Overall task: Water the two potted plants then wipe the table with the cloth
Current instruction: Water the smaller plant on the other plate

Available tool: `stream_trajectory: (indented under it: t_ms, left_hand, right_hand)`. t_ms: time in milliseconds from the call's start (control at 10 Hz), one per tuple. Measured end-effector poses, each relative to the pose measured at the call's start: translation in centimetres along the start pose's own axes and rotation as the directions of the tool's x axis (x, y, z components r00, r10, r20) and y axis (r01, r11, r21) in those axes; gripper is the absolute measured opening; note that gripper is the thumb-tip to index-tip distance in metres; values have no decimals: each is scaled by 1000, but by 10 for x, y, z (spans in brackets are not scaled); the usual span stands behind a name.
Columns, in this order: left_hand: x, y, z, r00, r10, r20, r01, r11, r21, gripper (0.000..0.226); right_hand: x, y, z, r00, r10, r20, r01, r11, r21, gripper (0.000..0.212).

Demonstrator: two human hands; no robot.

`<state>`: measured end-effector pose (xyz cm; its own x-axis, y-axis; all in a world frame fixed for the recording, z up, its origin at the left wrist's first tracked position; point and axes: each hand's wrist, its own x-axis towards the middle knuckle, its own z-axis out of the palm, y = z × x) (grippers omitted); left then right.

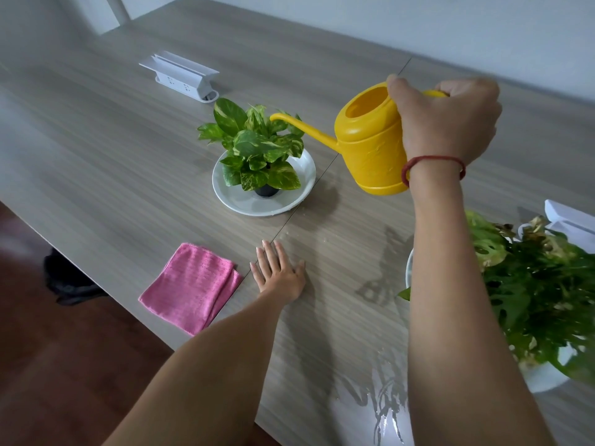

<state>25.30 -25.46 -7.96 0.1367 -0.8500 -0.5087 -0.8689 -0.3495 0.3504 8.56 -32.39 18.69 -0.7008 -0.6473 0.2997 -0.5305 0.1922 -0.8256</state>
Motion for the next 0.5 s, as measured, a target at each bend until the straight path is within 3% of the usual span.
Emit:
stream_trajectory:
  t_ms: [100,300,500]
  left_hand:
    - [0,0,0,1000,-2,-1,2,1000,-2,74]
    - [0,-1,0,1000,-3,-9,3,1000,0,74]
    - [0,0,1,1000,-6,-22,6,1000,-5,74]
  right_hand:
    - [1,2,-2,989,-26,144,28,1000,-11,42]
    - [1,-1,2,988,-51,148,60,997,-55,43]
    - [-9,-7,5,999,-12,-42,10,1000,-28,58]
